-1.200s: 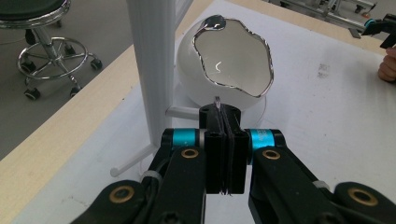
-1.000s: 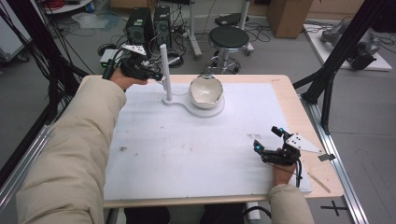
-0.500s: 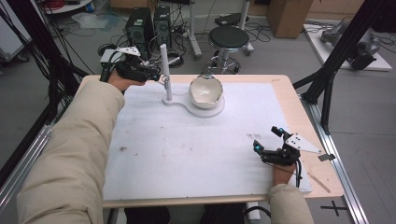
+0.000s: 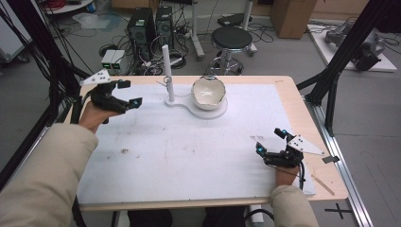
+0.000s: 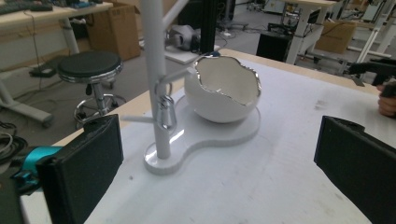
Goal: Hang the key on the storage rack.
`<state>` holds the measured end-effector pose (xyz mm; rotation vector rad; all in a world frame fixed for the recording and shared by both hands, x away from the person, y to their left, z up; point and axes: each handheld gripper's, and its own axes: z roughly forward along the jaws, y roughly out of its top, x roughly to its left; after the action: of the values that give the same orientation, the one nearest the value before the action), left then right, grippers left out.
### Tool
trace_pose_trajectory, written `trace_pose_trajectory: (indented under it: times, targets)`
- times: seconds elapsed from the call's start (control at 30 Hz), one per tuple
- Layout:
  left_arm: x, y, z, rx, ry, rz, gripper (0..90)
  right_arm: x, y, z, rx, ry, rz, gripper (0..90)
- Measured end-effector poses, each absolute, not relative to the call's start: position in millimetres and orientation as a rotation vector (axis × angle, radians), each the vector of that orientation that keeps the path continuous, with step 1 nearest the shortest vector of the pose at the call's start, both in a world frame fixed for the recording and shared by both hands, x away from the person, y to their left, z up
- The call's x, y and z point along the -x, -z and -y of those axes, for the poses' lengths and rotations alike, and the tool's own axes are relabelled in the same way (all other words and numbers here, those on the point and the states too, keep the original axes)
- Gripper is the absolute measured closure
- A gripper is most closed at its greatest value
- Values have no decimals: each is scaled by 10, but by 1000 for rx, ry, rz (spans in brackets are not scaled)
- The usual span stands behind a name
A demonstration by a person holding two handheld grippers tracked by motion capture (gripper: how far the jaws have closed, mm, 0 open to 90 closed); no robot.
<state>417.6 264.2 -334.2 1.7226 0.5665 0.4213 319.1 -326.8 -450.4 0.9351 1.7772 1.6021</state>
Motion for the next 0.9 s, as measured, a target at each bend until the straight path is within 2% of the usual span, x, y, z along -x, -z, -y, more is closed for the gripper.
trace_pose_trajectory:
  times: [0.23, 0.43, 0.9]
  targets:
    - [-3561, 3670, -2800, -1696, -453, -569, 17, -3189, 4503, 3255, -923, -1587, -1779, 6]
    - [-3208, 3944, -2880, -1665, -549, -605, 17, -3186, 4503, 3250, -924, -1589, -1780, 5]
    - [-2938, 4383, -2929, -1534, -678, -676, 17, -3189, 4503, 3256, -921, -1589, -1780, 6]
